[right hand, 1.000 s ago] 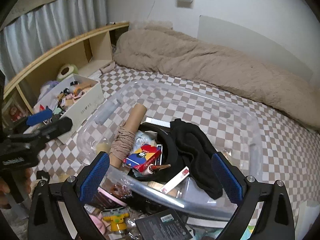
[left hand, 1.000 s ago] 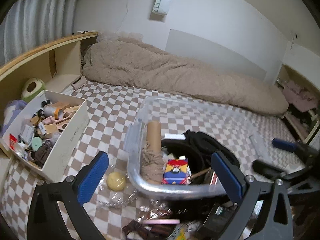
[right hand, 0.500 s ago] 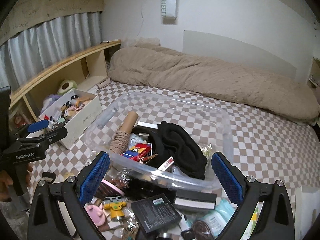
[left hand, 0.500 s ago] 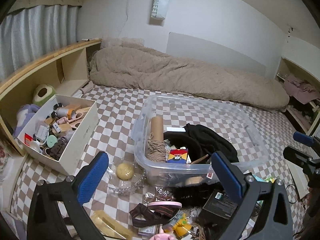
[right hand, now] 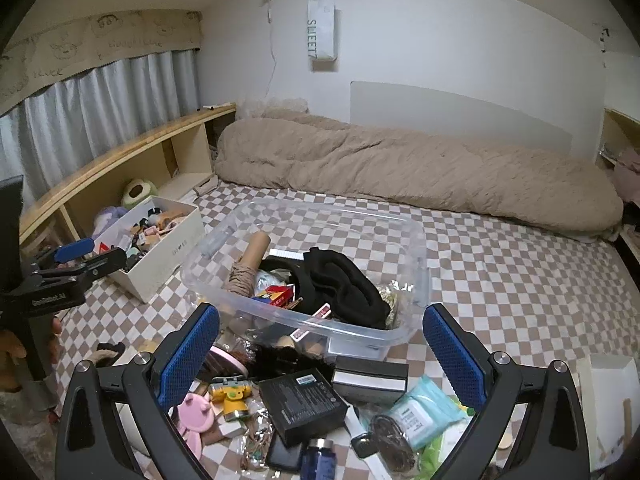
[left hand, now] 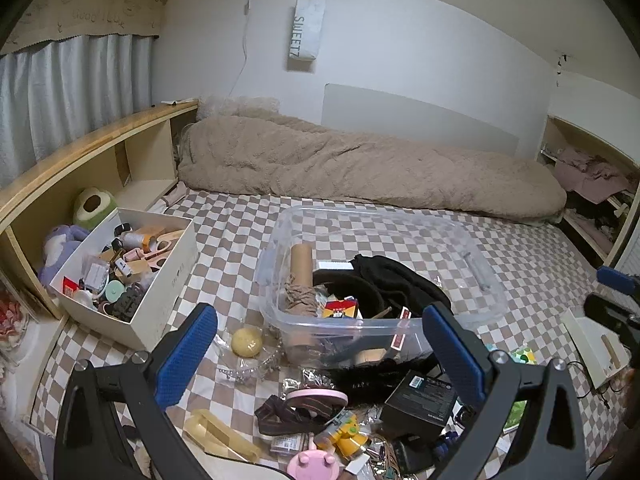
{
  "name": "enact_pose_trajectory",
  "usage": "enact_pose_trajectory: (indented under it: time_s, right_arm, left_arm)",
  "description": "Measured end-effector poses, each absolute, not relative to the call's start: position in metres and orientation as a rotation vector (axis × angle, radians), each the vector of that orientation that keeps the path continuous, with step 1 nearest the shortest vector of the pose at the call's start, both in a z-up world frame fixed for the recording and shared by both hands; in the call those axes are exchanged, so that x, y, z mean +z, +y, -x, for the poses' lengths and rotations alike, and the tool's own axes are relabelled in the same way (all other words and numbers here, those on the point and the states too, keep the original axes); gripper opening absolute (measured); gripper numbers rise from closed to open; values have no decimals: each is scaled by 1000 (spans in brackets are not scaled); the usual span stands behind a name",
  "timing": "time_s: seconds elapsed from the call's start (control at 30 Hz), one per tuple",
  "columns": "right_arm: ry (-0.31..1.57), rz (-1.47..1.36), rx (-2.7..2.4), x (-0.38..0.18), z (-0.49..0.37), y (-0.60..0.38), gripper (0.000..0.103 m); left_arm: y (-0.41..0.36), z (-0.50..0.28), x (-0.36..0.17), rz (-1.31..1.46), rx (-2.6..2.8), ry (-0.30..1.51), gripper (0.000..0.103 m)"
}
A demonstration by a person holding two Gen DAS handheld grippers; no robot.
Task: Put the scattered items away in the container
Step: 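Withdraw both tools from the container back toward the scattered items, then move the left tool to the pink-and-white tube while the right tool approaches the black case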
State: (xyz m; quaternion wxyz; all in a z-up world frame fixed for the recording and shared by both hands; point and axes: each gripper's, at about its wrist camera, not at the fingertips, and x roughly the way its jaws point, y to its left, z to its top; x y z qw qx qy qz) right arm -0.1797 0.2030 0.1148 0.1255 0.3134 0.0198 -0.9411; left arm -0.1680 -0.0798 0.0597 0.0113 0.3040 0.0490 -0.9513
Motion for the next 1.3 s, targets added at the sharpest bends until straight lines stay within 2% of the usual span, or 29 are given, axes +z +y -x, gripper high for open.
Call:
enact_pose_trajectory:
  time_s: [0.4, 0.67, 0.93, 1.3]
  right_arm:
    - [41, -846, -2769, 123, 136, 223, 102]
    - [39, -810, -2800, 122, 102, 247, 102]
    - [51, -747, -2818, 125, 62, 263, 103]
    - [93, -690, -2814, 99, 19, 272, 103]
  left_arm:
    - [-70, 135, 76, -857, -2973, 127, 103]
    - [-75, 97, 93, -771, -3017, 231, 103]
    - [-62, 46, 99, -658, -3051, 141, 103]
    - [-52, 4, 81, -612, -3052, 77, 103]
